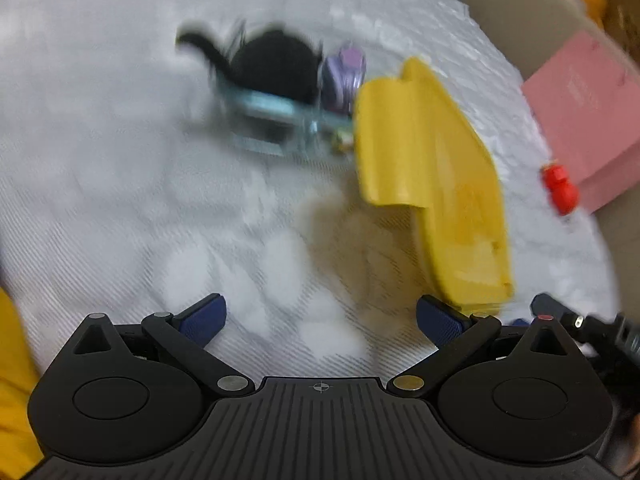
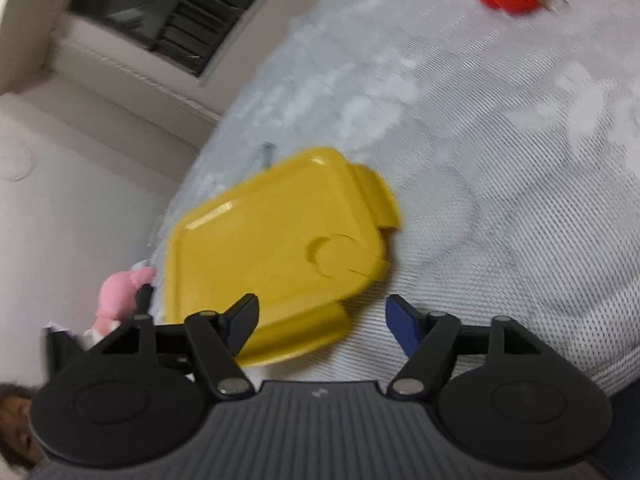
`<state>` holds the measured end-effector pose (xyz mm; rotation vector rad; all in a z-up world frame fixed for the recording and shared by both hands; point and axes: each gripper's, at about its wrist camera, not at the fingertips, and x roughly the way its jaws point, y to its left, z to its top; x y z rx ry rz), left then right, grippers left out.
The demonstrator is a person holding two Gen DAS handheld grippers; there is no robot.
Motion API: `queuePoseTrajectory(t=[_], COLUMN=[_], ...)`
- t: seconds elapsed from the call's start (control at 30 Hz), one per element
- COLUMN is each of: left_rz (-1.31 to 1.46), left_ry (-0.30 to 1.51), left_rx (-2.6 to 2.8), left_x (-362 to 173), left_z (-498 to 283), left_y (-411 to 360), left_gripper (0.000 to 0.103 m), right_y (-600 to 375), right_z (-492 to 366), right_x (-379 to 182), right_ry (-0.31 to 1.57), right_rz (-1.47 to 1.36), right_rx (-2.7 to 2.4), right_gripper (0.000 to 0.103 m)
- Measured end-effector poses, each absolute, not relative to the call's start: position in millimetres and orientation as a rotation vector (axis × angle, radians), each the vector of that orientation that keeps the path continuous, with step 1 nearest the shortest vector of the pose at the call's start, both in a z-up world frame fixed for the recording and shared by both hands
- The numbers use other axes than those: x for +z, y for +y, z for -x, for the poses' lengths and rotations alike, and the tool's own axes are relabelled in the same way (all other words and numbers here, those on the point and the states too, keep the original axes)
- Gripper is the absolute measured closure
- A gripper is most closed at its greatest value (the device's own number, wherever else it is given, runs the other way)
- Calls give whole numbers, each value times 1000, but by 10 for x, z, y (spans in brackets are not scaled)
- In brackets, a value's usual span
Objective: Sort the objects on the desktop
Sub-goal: 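Flip the yellow lid over and carry it above the glass container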
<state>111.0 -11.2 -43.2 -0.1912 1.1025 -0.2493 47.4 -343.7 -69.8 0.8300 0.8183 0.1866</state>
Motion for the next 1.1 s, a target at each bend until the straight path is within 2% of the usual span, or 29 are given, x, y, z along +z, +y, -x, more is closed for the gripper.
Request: queuePoseTrajectory(t=[0.17,0.2,0.23,0.27,0.3,0.33,0.4,0.47,0.63,0.73,0.87,0.97,1.1], left_rz=[58,65,76,78,67,54,16,12,110,119,82,56,38], left_ry=[1037,1032,1028,1024,1016,1008,997,1006,1057,1072,1064,1048,1031], left_rx=[-296,-320,-338,-348,-352,-355,-345,-353,-376,-378,-395,-392,-413], left_x=[-300,-281,-258,-239,-225,-211,-233,-262,-388,-446,-457,-449,-443], left_z=[-994,-975,-959,-946,-929,-911,-912,-938,-1086,-1137,-1097,-1027,-923], left_y=[-275,-280,-280,-287,-302,-318,-383,-400,-362,-410,-494,-536,-600], left_gripper=[0,0,0,0,0,0,0,0,0,0,0,0,0], right_y=[-3442,-3444,-3430,-3414,-3404,-3418,-3463,-3510,-3461,-3448,-3493,-3523,-3584], right_z=[-557,-593,-637,-678,-710,-712,-674,-594,-360,-218,-119,-254,-452], right_x=[-955,-984,-993,-996,-1002,-1001,-955,-845,-640,-601,-420,-395,-529], right_ry=[829,822,819,820,825,816,786,756,822,860,765,722,744], right_rz=[-951,-966,-968,-964,-961,-979,-1006,-998,-833,-715,-541,-452,-427], right_rx=[143,138,139,144,148,164,200,233,241,228,115,77,95], right_gripper=[34,37,40,56,66,68,79,80,76,58,56,42,40])
